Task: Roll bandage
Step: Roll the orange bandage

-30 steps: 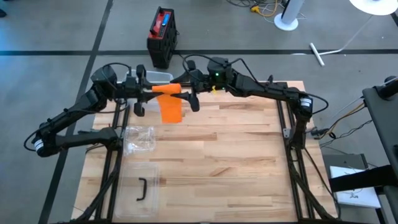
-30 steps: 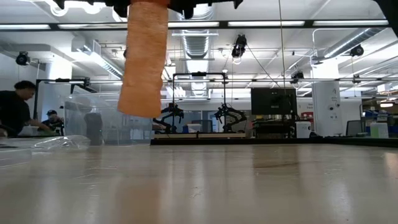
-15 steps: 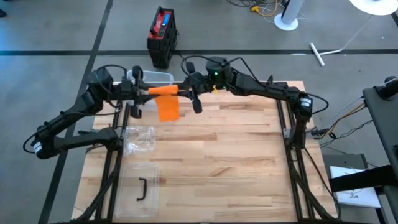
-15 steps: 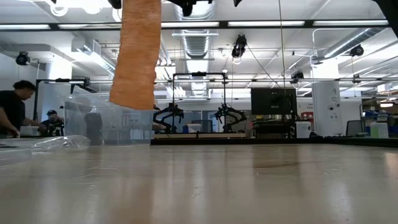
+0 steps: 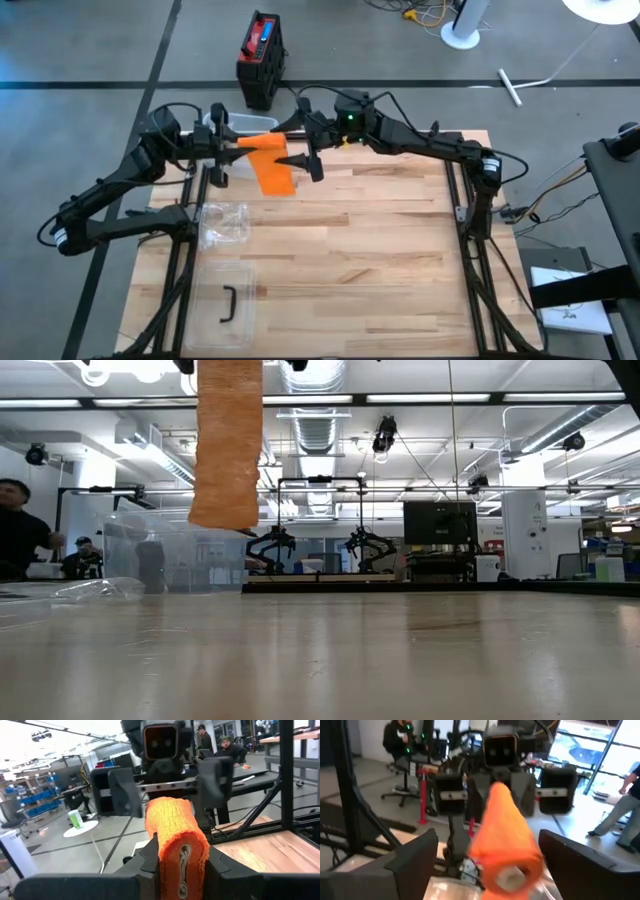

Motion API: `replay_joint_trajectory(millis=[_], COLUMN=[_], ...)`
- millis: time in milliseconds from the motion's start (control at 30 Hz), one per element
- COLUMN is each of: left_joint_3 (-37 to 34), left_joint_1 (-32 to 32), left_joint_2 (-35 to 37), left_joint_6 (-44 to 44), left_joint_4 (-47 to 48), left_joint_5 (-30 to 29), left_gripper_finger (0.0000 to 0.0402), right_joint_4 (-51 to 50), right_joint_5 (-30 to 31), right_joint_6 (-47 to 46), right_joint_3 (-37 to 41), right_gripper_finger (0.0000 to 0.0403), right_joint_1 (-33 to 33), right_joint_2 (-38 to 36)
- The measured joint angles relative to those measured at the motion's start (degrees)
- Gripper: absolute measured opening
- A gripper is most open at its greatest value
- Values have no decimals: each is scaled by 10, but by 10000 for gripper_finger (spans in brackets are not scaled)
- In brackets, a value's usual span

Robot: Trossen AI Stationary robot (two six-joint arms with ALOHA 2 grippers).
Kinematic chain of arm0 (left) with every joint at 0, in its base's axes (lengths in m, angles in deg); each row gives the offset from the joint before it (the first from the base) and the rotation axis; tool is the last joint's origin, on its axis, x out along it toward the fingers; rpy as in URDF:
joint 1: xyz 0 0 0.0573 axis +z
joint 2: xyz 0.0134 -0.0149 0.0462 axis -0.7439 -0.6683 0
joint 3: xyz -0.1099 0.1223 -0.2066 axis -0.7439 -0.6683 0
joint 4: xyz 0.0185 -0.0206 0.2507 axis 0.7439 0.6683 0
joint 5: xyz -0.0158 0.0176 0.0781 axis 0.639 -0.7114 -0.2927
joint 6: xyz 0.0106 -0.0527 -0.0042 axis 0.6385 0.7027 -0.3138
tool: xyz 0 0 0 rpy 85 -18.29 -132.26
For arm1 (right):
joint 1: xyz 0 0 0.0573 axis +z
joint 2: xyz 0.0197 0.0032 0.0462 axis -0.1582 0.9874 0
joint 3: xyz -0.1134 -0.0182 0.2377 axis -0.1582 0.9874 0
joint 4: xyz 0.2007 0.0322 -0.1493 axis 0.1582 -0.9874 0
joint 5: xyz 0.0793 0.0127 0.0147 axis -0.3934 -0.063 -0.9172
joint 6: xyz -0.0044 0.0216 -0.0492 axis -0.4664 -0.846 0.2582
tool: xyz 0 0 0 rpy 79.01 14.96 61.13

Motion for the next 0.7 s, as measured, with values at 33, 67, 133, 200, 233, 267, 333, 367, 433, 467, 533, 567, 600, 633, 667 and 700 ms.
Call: replay_joint_trajectory(millis=[33,67,133,200,233,267,333,367,433,467,533,567,600,633,667,700], left_joint_3=[0,0,0,0,0,0,0,0,0,0,0,0,0,0,0,0], left_joint_1=[0,1,0,0,0,0,0,0,0,0,0,0,0,0,0,0], left_joint_2=[0,0,0,0,0,0,0,0,0,-1,-1,-1,0,1,2,3], left_joint_6=[0,0,0,0,0,0,-2,-3,-5,-5,-5,-6,-6,-6,-4,-4], left_joint_4=[0,0,-2,-3,-3,-2,-3,-3,-3,-2,-3,-2,-2,-2,-1,3], left_joint_5=[-1,-1,-1,-1,-1,-1,0,2,5,8,15,17,17,18,18,19], left_gripper_finger=[65,66,66,63,61,59,57,57,60,63,70,73,75,77,80,82], right_joint_4=[7,10,19,28,31,38,46,46,44,43,41,40,39,38,37,35], right_joint_5=[1,5,24,31,33,33,32,32,32,31,29,27,25,24,20,9], right_joint_6=[-13,-21,-30,-40,-48,-57,-66,-66,-67,-66,-67,-67,-67,-66,-65,-64], right_joint_3=[0,0,0,-1,-1,-1,-2,-2,-2,-2,-2,-2,-2,-2,-2,-2], right_gripper_finger=[339,339,327,305,291,276,241,223,180,159,112,88,65,45,36,36], right_joint_1=[0,0,0,0,0,0,0,0,0,0,0,0,0,0,0,-2], right_joint_2=[1,4,10,16,17,19,21,21,22,22,22,22,22,22,22,22])
